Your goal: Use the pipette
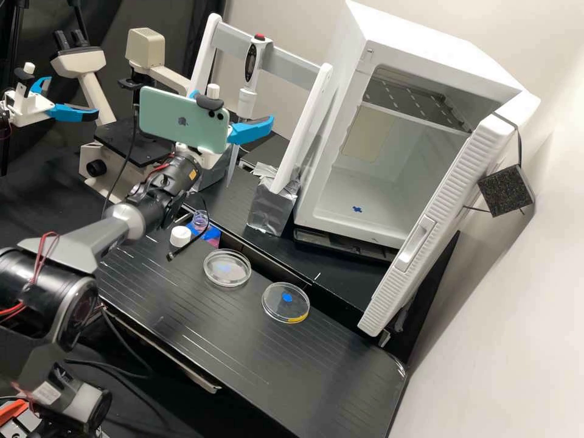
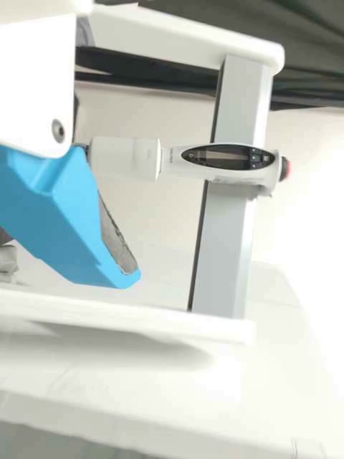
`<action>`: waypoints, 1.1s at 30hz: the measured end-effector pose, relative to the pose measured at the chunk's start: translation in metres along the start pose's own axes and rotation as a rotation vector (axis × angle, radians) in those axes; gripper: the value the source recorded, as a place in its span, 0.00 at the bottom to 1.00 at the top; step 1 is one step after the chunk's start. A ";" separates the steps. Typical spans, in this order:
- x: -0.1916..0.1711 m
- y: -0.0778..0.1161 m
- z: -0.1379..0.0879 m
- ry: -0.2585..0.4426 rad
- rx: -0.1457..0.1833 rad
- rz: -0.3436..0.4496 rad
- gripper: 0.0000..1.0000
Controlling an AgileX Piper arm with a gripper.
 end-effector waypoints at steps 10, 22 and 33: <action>0.048 -0.004 -0.006 -0.075 -0.052 -0.039 1.00; 0.077 0.000 0.007 -0.132 -0.074 -0.063 0.00; 0.077 0.003 0.009 -0.136 -0.056 -0.054 0.00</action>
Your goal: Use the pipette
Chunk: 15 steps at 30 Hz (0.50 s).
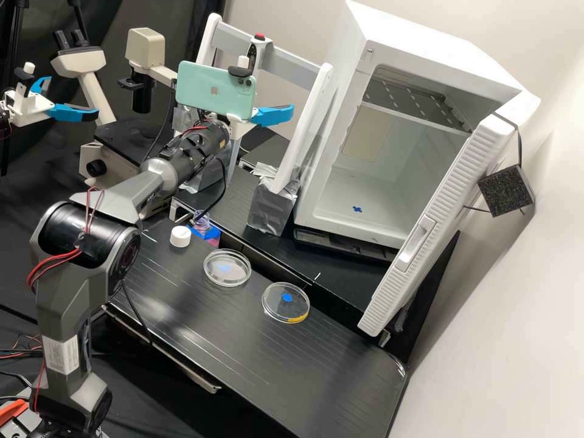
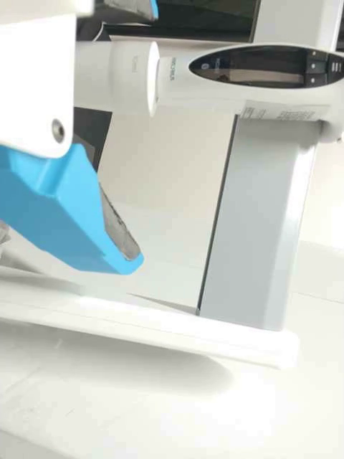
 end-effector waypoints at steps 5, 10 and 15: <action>0.000 0.000 0.000 -0.001 -0.001 0.000 0.00; 0.000 -0.001 -0.002 0.000 0.003 -0.003 0.00; 0.000 -0.001 -0.006 0.007 0.001 -0.002 0.00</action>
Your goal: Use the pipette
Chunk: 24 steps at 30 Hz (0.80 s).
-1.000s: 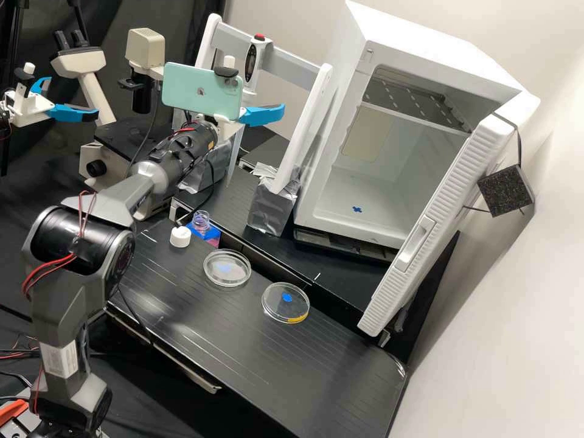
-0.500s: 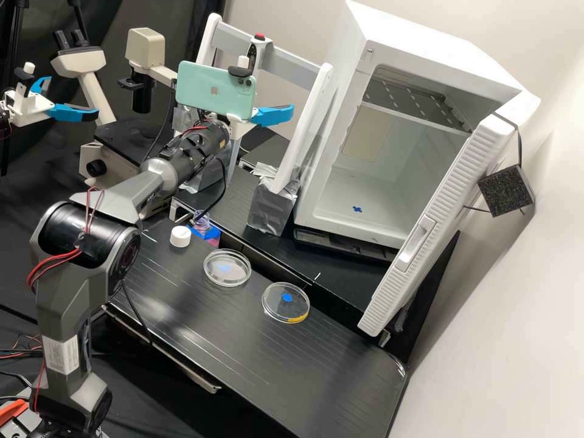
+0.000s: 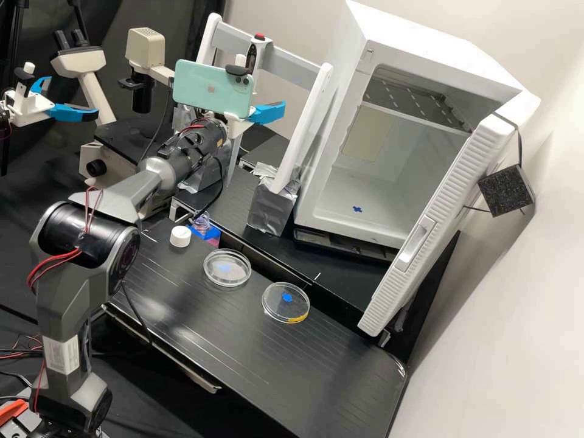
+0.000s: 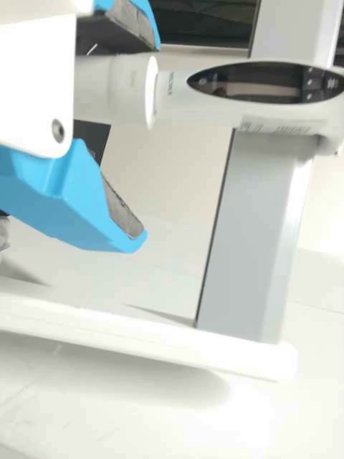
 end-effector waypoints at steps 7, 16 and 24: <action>0.001 0.001 -0.002 -0.002 0.011 -0.011 0.00; 0.000 -0.002 -0.006 0.007 0.013 -0.024 0.00; 0.003 -0.007 -0.004 0.002 0.011 -0.037 0.00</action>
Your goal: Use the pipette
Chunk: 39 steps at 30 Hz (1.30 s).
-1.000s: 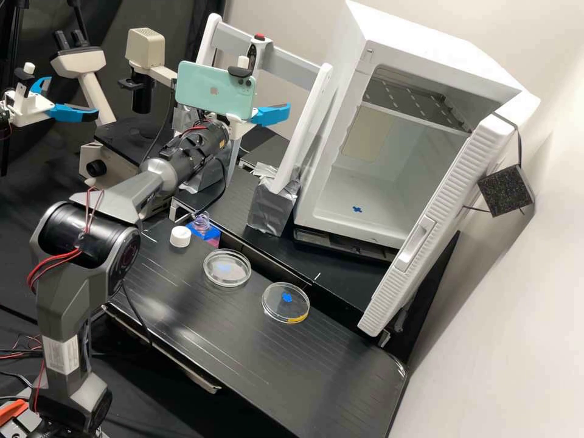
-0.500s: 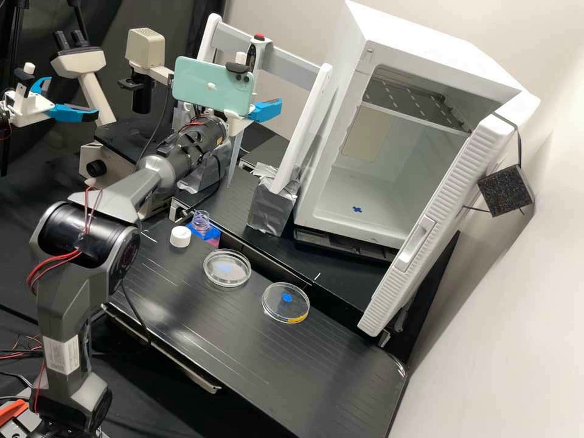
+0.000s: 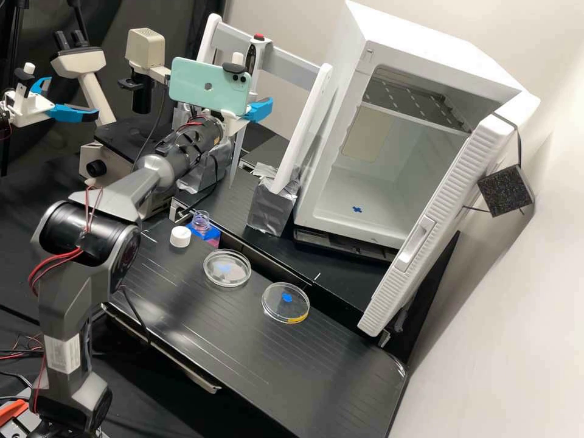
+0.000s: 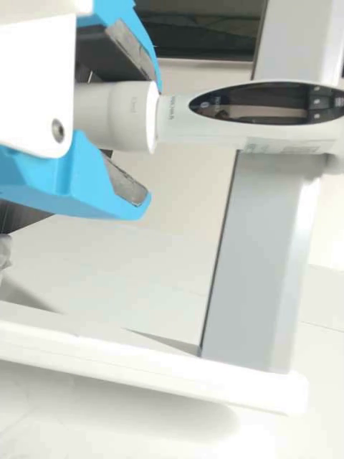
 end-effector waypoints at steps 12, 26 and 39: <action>0.000 -0.002 -0.001 0.000 -0.010 -0.005 0.00; 0.000 -0.003 -0.001 0.000 -0.008 -0.010 0.00; -0.006 0.007 -0.003 0.008 0.091 -0.046 0.00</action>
